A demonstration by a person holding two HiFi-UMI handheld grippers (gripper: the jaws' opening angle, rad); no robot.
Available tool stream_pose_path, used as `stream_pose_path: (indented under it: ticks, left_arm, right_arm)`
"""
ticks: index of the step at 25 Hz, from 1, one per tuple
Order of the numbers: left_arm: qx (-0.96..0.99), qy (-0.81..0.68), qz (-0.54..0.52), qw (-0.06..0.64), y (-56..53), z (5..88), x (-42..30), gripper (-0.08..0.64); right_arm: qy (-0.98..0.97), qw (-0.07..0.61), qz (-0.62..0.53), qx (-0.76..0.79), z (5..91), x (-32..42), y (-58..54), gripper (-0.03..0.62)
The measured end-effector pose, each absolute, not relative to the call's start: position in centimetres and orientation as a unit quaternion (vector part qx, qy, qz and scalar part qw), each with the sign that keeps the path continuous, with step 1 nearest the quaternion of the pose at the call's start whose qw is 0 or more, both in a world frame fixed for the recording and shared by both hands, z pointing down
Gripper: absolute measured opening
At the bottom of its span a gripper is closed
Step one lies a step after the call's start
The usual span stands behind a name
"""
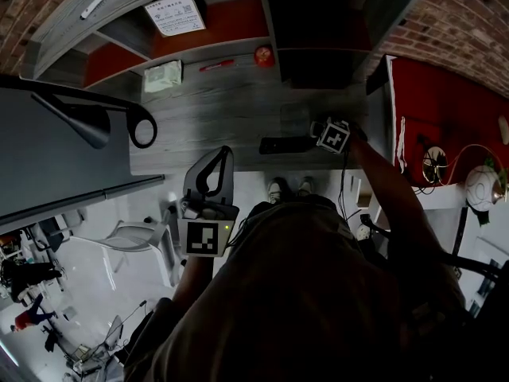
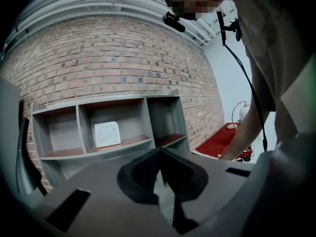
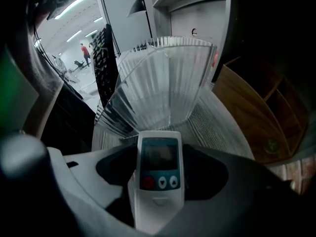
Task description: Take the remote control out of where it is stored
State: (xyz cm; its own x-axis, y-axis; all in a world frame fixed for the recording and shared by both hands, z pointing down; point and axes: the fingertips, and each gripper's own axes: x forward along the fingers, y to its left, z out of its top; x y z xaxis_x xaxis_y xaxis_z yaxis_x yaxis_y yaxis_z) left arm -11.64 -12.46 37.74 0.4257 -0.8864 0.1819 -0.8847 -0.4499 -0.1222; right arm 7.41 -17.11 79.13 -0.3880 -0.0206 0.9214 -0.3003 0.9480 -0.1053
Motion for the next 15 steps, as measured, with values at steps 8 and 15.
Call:
stream_pose_path:
  ticks: [8, 15]
  left_arm:
    - [-0.845, 0.522, -0.115, 0.008, -12.09, 37.71, -11.42, 0.011]
    - [-0.844, 0.522, -0.119, 0.007, -11.82, 38.1, -11.46, 0.011]
  right_arm:
    - [-0.816, 0.554, 0.13, 0.101, 79.06, 7.58, -17.05, 0.295]
    - [-0.822, 0.546, 0.124, 0.107, 79.15, 7.29, -17.3, 0.295]
